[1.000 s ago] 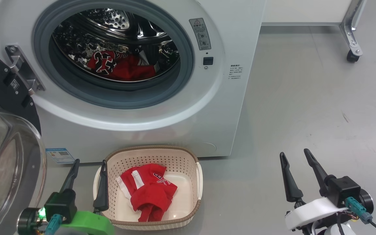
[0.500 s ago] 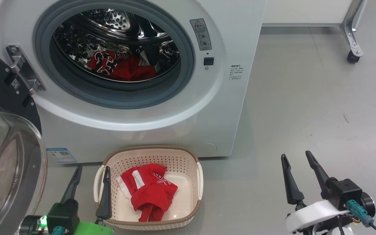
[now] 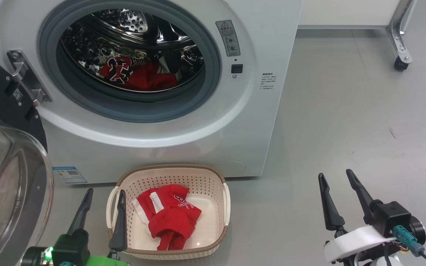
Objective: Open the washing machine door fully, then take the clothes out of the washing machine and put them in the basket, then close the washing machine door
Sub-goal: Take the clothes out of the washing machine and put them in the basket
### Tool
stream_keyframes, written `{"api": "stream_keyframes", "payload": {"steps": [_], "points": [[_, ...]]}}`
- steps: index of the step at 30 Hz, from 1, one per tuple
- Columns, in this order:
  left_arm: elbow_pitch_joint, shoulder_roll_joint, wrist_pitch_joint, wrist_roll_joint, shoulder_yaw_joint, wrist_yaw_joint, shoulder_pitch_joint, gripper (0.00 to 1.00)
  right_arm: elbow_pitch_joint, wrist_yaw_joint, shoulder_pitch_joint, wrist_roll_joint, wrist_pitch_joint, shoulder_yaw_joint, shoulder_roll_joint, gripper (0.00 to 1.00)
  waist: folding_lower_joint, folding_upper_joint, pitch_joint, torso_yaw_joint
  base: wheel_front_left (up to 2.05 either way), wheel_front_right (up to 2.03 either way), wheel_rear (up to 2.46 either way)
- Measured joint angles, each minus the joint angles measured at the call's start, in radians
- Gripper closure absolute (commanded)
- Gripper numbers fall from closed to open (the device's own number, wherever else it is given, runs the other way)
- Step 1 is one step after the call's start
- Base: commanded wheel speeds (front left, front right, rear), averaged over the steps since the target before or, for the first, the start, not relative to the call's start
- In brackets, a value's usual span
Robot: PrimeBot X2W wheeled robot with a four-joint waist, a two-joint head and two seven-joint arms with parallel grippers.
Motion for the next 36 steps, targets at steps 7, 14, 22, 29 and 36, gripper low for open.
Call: {"api": "stream_keyframes", "payload": {"steps": [7, 14, 22, 29, 36], "points": [[-0.015, 0.001, 0.009, 0.0, -0.002, 0.001, 0.013, 0.0, -0.006, 0.0, 0.005, 0.0, 0.008, 0.003, -0.001, 0.0, 0.0, 0.0, -0.001, -0.001, 0.0, 0.0, 0.0], [-0.017, 0.002, 0.062, 0.0, -0.013, 0.001, 0.015, 0.0, -0.034, 0.0, 0.008, 0.0, 0.021, 0.018, -0.006, 0.0, 0.0, 0.0, 0.019, -0.004, 0.0, 0.0, 0.0], [0.002, 0.022, 0.117, 0.0, -0.021, -0.006, -0.033, 0.0, -0.077, 0.01, -0.001, -0.005, 0.034, 0.035, -0.007, 0.0, 0.0, 0.0, 0.078, -0.02, 0.0, 0.0, 0.0], [0.037, 0.023, 0.159, 0.022, -0.052, -0.028, -0.205, 0.0, -0.117, 0.01, -0.026, -0.007, 0.039, 0.031, -0.009, 0.0, 0.0, 0.0, 0.16, -0.037, 0.0, 0.0, 0.0], [0.102, 0.024, 0.212, 0.034, -0.046, -0.032, -0.393, 0.0, -0.154, 0.028, -0.079, -0.007, 0.042, 0.047, -0.009, 0.0, 0.0, 0.0, 0.253, -0.048, 0.0, 0.0, 0.0]]}}
